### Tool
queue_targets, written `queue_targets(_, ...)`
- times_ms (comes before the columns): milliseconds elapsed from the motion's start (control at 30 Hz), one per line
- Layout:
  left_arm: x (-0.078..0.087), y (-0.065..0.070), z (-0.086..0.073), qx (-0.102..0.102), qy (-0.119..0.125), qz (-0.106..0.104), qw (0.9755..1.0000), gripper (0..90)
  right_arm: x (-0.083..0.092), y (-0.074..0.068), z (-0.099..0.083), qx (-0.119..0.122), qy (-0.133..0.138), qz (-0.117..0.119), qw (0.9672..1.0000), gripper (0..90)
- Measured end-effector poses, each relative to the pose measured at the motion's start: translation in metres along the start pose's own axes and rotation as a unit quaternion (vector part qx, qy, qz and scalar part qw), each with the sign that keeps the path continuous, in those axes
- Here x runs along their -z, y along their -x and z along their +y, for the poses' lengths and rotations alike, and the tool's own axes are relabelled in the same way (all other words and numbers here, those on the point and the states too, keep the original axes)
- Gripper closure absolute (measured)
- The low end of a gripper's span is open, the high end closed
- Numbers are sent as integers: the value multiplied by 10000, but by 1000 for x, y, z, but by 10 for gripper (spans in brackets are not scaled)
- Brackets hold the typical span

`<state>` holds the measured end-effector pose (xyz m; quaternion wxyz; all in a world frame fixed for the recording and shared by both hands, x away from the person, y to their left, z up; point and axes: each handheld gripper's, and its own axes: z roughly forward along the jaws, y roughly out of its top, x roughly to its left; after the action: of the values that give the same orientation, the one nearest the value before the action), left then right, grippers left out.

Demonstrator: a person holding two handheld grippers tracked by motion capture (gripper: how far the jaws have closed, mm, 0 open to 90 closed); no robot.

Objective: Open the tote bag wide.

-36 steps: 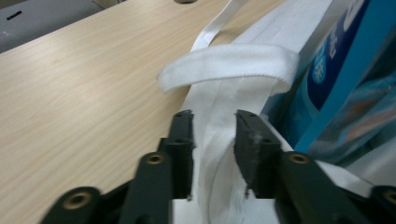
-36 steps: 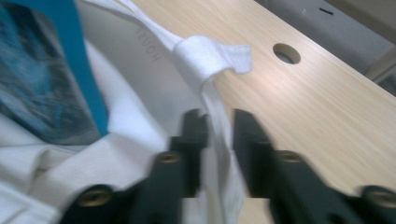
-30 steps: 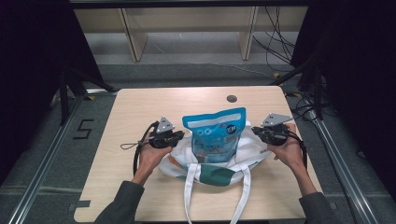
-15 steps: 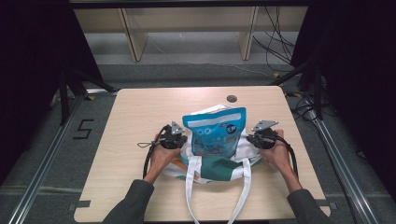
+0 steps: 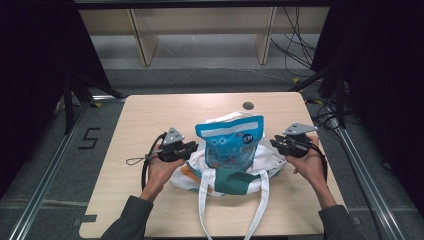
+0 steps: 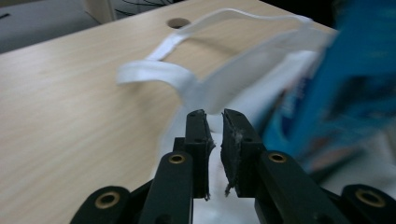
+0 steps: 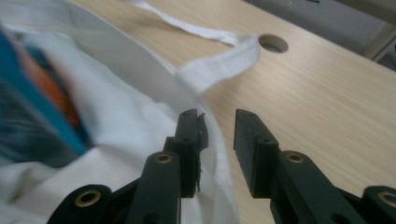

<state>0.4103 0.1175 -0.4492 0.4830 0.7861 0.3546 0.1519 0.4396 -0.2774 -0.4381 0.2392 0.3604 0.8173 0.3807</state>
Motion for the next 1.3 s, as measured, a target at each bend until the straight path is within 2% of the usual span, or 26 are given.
queue_targets(33, 1, 4, -3, -24, -56, -76, 10000, 796, 8, -4, 1, -11, 72, 58, 10000, 715)
queue_targets(67, 2, 9, -7, 66, -80, -116, 9999, 796, 13, -7, 1, 8, 97, 172, 9998, 718)
queue_targets(100, 2, 16, -15, -96, -228, -110, 9996, 798, 23, -19, -1, -55, 78, 530, 9986, 747)
queue_targets(167, 2, 19, -20, -145, -313, -178, 9992, 792, 27, -25, -2, 62, 143, 657, 9977, 762)
queue_targets(200, 1, 21, -27, -105, -430, -218, 9988, 792, 29, -34, -3, 41, 60, 857, 9963, 780)
queue_targets(233, -3, 23, -36, -181, -549, -233, 9981, 797, 28, -54, -10, 146, -159, 1259, 9918, 835)
queue_targets(300, -5, 25, -40, -152, -627, -198, 9977, 810, 22, -66, -16, 374, -367, 1369, 9892, 878)
queue_targets(333, -11, 29, -48, -295, -794, -210, 9962, 818, 19, -70, -19, 472, -482, 1370, 9883, 890)
queue_targets(400, -15, 32, -52, -369, -897, -203, 9951, 828, 15, -73, -23, 519, -591, 1355, 9876, 897)
queue_targets(433, -19, 35, -56, -525, -1016, -127, 9934, 839, 11, -76, -26, 540, -702, 1334, 9871, 900)
queue_targets(533, -23, 37, -59, -714, -1092, -99, 9914, 860, -2, -82, -38, 524, -905, 1197, 9873, 900)
queue_targets(600, -24, 36, -59, -664, -1067, -78, 9920, 860, -6, -82, -42, 585, -957, 1167, 9868, 900)
queue_targets(667, -25, 37, -61, -564, -1053, -31, 9928, 861, -10, -84, -44, 498, -1006, 1152, 9870, 900)
queue_targets(733, -26, 37, -61, -666, -1114, 18, 9915, 864, -16, -83, -46, 597, -1035, 1092, 9868, 900)
queue_targets(767, -27, 37, -61, -662, -1071, 4, 9920, 869, -18, -83, -46, 607, -1176, 1102, 9851, 900)
queue_targets(800, -28, 36, -60, -741, -1083, 7, 9914, 870, -21, -84, -46, 616, -1099, 1071, 9862, 900)
queue_targets(833, -29, 36, -61, -659, -1075, 6, 9920, 873, -19, -83, -45, 604, -1214, 1125, 9844, 900)
queue_targets(867, -30, 36, -62, -617, -1067, 39, 9924, 875, -22, -83, -46, 527, -1116, 1100, 9862, 900)
queue_targets(900, -30, 34, -60, -730, -1066, 39, 9916, 875, -22, -83, -46, 527, -1116, 1100, 9862, 900)
queue_targets(933, -32, 34, -60, -643, -1069, 56, 9922, 876, -23, -82, -46, 465, -1097, 1107, 9867, 900)
queue_targets(1067, -40, 27, -56, -598, -1038, 183, 9926, 884, -30, -80, -42, 561, -1073, 899, 9886, 900)
queue_targets(1133, -43, 21, -52, -727, -1057, 209, 9915, 885, -36, -77, -39, 536, -1050, 832, 9895, 900)
queue_targets(1167, -46, 16, -51, -669, -1072, 229, 9917, 885, -41, -73, -37, 487, -1028, 810, 9902, 900)
queue_targets(1200, -50, 11, -49, -541, -979, 250, 9934, 886, -42, -70, -35, 450, -1072, 835, 9897, 900)
queue_targets(1267, -53, 9, -47, -431, -974, 273, 9939, 886, -47, -68, -33, 374, -999, 810, 9910, 900)
queue_targets(1300, -56, 4, -45, -497, -971, 293, 9936, 886, -56, -62, -29, 361, -956, 728, 9921, 900)
